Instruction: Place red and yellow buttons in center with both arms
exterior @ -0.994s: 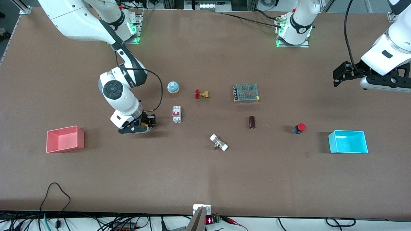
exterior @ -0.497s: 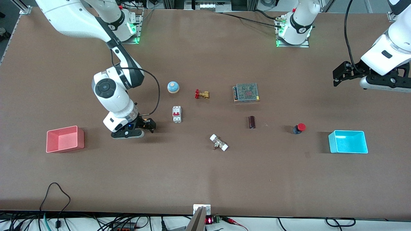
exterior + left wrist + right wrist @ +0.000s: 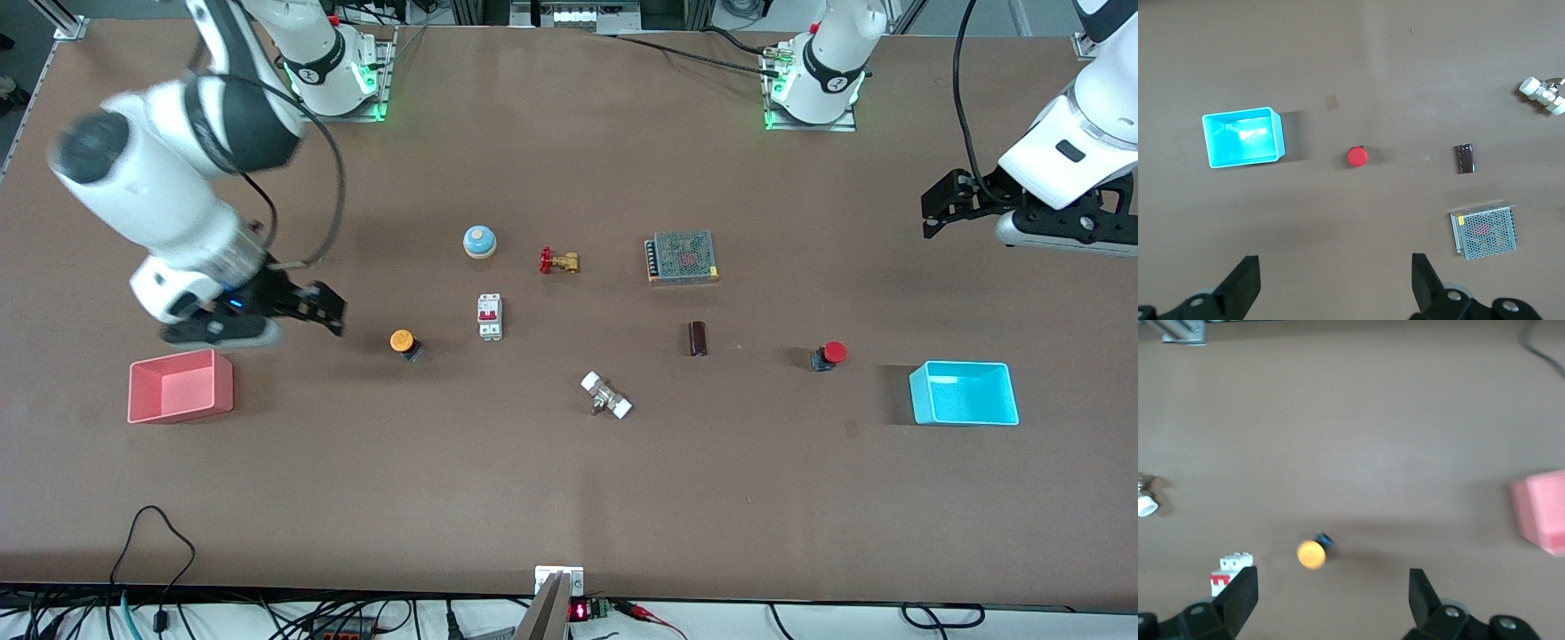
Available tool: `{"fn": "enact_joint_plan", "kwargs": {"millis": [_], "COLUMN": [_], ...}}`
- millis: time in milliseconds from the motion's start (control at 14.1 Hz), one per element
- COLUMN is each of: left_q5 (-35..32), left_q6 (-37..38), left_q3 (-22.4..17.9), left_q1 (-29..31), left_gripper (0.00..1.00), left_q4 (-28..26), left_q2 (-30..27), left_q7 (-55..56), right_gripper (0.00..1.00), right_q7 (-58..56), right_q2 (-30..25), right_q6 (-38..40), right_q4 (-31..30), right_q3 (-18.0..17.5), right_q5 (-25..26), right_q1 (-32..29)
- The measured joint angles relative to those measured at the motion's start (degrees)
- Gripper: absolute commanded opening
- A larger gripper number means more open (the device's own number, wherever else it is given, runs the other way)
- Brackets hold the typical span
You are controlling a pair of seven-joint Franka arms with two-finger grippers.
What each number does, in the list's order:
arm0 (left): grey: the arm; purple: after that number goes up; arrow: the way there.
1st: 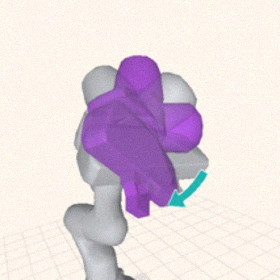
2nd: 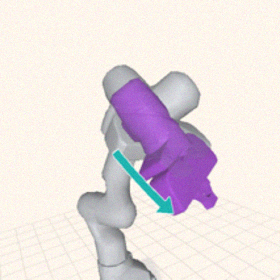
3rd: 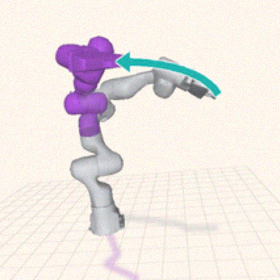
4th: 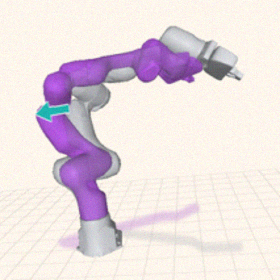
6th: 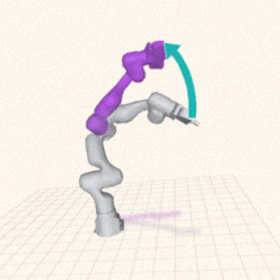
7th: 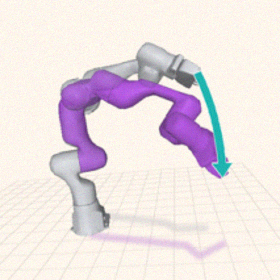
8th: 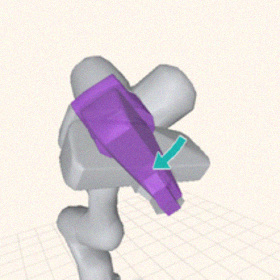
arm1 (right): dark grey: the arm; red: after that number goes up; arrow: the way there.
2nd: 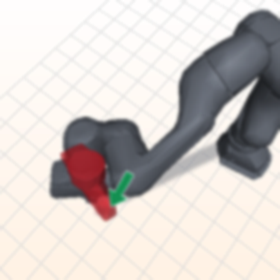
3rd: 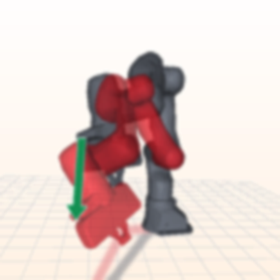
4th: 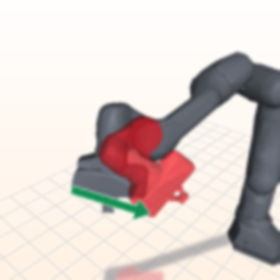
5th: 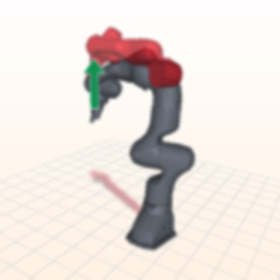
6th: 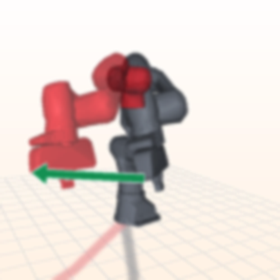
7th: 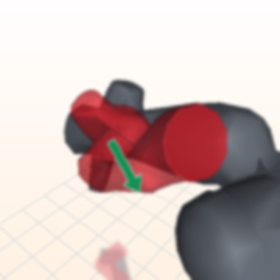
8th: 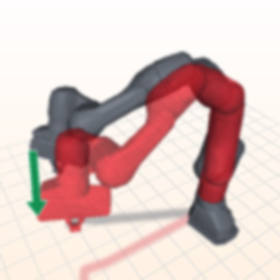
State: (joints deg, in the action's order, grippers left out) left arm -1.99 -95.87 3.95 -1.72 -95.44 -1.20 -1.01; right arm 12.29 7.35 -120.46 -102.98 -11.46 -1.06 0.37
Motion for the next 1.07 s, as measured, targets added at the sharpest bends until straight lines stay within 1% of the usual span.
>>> {"fn": "enact_joint_plan", "kwargs": {"millis": [213, 355, 426, 568, 1065], "left_q5": [0.0, 0.0, 0.0, 0.0, 0.0], "left_q6": [0.0, 0.0, 0.0, 0.0, 0.1], "left_q3": [0.0, 0.0, 0.0, 0.0, 0.0], "left_q1": [0.0, 0.0, 0.0, 0.0, 0.0], "left_gripper": [1.00, 1.00, 1.00, 1.00, 1.00], "left_q4": [0.0, 0.0, 0.0, 0.0, 0.0], "left_q2": [0.0, 0.0, 0.0, 0.0, 0.0], "left_q7": [0.0, 0.0, 0.0, 0.0, 0.0], "right_gripper": [1.00, 1.00, 1.00, 1.00, 1.00], "right_q7": [-0.8, -1.5, -1.6, -1.6, -1.6], "right_q2": [-7.1, -9.0, -9.3, -9.2, -7.2], "right_q6": [11.7, 19.7, 22.6, 24.8, 25.0], "right_q4": [1.4, 4.0, 5.5, 6.8, 8.0], "right_q3": [6.6, 9.5, 10.1, 10.2, 9.8], "right_q5": [-0.5, -0.7, -0.7, -0.7, -0.7], "right_q1": [-0.3, -0.3, -0.3, -0.2, 0.9]}}
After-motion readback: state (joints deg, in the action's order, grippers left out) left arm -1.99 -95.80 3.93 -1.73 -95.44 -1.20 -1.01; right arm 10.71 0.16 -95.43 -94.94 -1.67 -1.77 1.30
